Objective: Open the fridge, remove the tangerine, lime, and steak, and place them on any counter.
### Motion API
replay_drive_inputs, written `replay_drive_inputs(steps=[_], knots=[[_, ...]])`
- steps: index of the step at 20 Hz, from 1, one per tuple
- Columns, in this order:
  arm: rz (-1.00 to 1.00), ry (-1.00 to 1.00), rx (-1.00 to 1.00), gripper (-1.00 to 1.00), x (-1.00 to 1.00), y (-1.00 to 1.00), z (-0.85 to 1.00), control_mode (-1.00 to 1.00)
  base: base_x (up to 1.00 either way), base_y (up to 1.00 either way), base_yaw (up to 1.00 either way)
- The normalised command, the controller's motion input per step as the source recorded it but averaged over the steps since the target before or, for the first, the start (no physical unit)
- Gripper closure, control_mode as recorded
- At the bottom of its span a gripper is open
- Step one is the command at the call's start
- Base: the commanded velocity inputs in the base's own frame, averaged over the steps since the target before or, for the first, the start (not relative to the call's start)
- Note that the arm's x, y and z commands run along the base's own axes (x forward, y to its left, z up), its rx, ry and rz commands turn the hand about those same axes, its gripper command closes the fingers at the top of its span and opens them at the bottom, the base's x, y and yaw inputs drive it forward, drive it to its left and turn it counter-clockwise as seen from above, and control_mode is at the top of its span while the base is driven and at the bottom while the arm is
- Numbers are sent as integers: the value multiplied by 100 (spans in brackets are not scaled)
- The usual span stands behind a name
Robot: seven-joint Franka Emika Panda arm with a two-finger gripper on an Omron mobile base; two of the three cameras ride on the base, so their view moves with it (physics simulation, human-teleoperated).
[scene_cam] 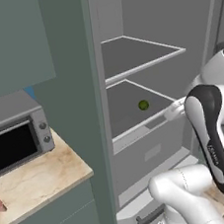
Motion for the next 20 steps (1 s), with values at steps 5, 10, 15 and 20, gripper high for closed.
replay_drive_inputs(steps=[5, 10, 15, 20], knots=[[-2, 13, 0, -100, 78, -22, -32, -100, 0, 0, 0], [-5, 11, 0, -100, 73, -23, -47, -100, 0, 0, 0], [-8, -4, 9, -100, 45, -37, -51, -100, 0, 0, 0], [-9, -5, 3, -100, 51, -9, -42, -100, 0, 0, 0]])
